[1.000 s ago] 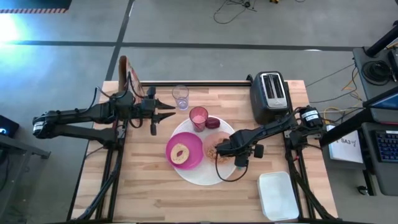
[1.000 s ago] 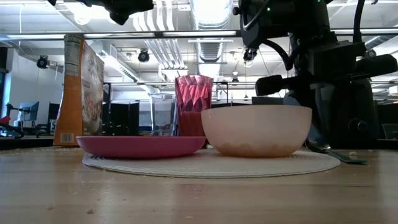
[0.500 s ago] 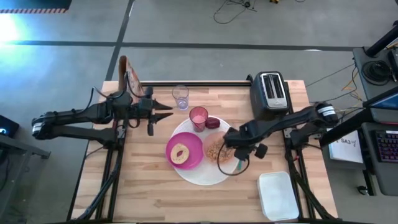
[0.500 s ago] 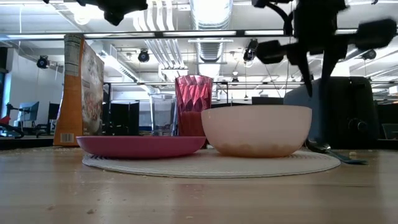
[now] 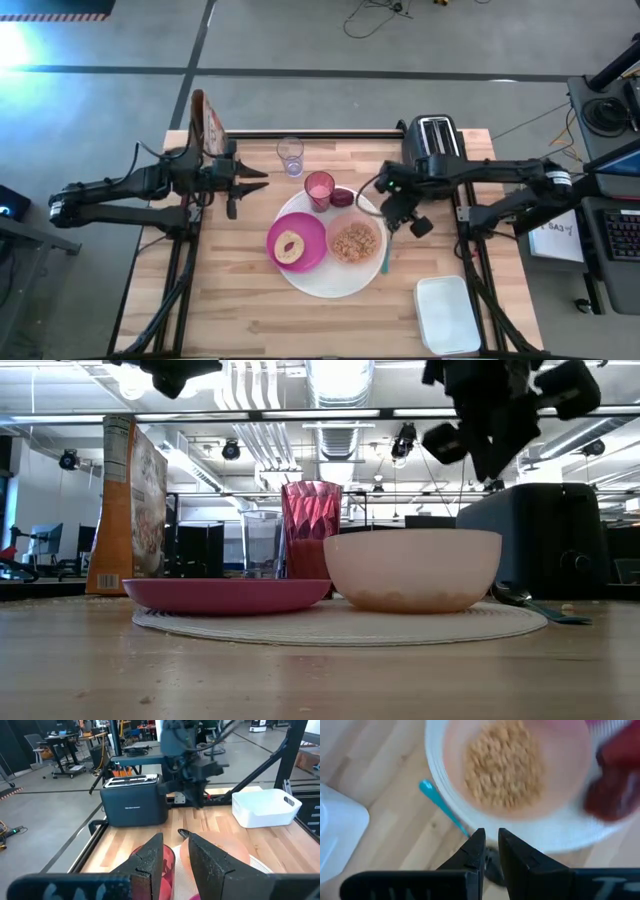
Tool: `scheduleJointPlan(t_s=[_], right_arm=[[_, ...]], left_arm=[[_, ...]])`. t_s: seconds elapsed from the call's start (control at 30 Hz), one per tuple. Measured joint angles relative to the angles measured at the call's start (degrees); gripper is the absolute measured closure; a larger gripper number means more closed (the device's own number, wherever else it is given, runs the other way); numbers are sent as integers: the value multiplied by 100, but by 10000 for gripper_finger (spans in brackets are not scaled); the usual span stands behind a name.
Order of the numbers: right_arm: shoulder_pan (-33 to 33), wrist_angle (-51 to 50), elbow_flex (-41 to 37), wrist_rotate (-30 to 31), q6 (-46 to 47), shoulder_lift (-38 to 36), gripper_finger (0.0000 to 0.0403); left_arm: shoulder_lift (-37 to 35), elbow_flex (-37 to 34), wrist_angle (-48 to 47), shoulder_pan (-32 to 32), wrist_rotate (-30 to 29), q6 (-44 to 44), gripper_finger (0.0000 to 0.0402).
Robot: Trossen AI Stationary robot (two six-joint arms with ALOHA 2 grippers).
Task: Arrange a breakfast setting
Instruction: Return to Home Position
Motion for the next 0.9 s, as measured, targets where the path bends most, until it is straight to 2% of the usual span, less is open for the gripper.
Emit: scheduleJointPlan(t_s=[0.2,0.33,0.5,0.7,0.9], right_arm=[[-677,226,-803,-187,42,-672,360],[-894,1065,-1373,-572,321,-1130,360],[-900,2100,-2056,-595,401,-1622,360],[-900,3730,-2953,-597,962,-2097,360],[-900,5490,-3849,-592,1666,-2243,360]], left_arm=[[8,0,-55,0,-1,6,326],[13,1,-53,0,-1,91,326],[50,1,-51,0,-1,202,326],[50,0,-51,0,-3,202,326],[50,0,-51,0,-4,202,326]])
